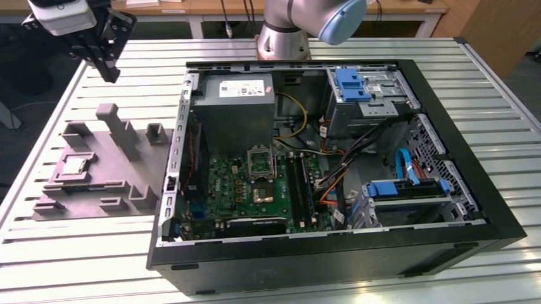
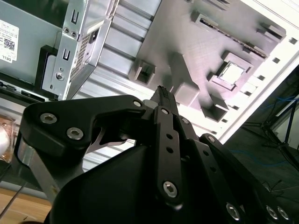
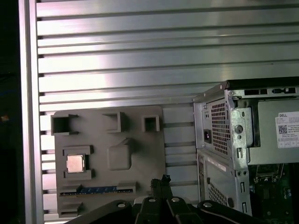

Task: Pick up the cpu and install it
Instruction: 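Reach for the cpu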

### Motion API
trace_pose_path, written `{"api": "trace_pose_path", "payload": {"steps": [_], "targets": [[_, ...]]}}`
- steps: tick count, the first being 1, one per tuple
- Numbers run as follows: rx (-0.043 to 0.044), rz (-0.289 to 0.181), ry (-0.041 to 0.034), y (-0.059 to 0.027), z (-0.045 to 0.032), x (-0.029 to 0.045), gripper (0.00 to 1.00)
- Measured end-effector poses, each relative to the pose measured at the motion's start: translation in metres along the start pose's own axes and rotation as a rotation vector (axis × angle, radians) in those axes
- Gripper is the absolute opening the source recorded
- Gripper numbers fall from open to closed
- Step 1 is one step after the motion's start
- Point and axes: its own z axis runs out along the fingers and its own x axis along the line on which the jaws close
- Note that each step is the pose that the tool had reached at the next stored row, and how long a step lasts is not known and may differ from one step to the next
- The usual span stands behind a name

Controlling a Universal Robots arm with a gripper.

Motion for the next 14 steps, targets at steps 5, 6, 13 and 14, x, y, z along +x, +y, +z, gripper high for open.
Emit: {"api": "trace_pose_path", "payload": {"steps": [5,6,13,14], "targets": [[0.0000,0.000,0.0000,-0.0002,0.0000,0.0026,0.11],[0.0000,0.000,0.0000,-0.0002,0.0000,0.0032,0.11],[0.0000,0.000,0.0000,-0.0006,-0.0001,0.0072,0.11],[0.0000,0.000,0.0001,-0.0006,-0.0001,0.0078,0.11]]}}
